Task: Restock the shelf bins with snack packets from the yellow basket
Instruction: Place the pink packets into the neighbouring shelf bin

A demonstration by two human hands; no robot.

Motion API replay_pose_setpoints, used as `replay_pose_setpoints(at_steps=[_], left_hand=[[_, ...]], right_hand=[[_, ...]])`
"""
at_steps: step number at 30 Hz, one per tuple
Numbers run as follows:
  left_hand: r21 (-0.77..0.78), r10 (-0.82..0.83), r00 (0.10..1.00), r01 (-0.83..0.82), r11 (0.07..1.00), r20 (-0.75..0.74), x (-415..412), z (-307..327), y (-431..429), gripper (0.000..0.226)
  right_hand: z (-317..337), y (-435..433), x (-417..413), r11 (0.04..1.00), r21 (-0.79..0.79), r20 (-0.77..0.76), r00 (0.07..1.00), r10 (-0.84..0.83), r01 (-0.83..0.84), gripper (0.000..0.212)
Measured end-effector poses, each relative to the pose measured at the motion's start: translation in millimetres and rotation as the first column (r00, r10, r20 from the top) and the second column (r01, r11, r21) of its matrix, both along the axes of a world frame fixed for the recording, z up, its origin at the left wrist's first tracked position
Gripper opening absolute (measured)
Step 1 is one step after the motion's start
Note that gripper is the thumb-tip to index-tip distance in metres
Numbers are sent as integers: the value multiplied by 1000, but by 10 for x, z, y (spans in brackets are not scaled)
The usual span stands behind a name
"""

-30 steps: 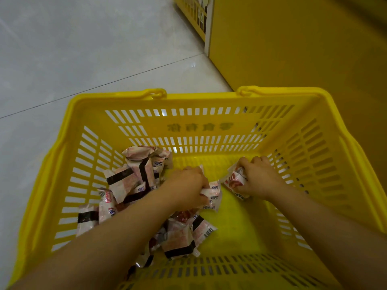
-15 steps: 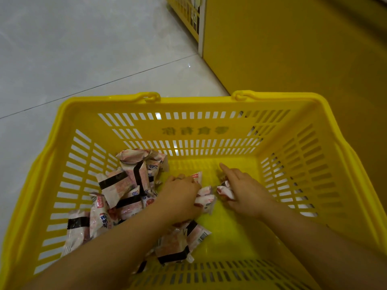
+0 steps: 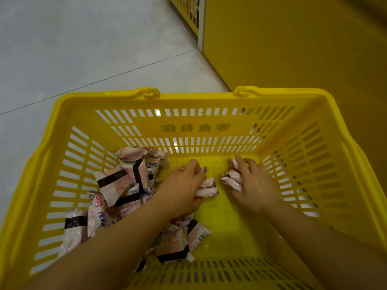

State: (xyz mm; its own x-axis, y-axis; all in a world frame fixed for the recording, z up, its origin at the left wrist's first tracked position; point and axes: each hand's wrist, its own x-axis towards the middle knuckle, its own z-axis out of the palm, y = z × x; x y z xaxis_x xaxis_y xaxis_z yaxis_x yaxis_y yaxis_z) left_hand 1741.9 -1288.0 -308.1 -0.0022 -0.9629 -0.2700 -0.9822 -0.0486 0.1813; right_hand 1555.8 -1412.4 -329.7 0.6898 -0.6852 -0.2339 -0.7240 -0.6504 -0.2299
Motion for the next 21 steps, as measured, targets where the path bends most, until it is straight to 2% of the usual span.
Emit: replay_pose_setpoints(at_steps=[2,6,10,13,15,17,19,21], left_hand=[[-63,-22,999,24,998,36,-4,-23,-13,61],[27,16,998,-18,999,59,-17,-127,-30,77],[97,85,996,-87,991,24,-67,-168,-56,87],[125,166,985,-158,979,-56,-82,-149,-113,83],[156,335,914,-305,940,-230,-61,-78,-186,87],[181,488,778,-455,872,-396,-49,36,-281,91],[197,554,659,-537,820,-510,-82,178,-391,90],[230,573,517,-582,780,-636,-142,352,-493,78]], right_hand=[[-17,9,0,999,44,27,999,-24,23,84],[17,-17,50,983,67,95,980,-174,168,87],[6,8,50,998,8,8,998,-57,57,88],[54,-18,109,996,62,-54,997,-54,57,87],[199,-84,184,963,214,-35,987,-160,164,84],[404,-122,216,914,337,58,964,-260,226,72],[642,-116,202,900,357,145,936,-320,252,66],[929,-76,148,894,326,204,901,-383,307,63]])
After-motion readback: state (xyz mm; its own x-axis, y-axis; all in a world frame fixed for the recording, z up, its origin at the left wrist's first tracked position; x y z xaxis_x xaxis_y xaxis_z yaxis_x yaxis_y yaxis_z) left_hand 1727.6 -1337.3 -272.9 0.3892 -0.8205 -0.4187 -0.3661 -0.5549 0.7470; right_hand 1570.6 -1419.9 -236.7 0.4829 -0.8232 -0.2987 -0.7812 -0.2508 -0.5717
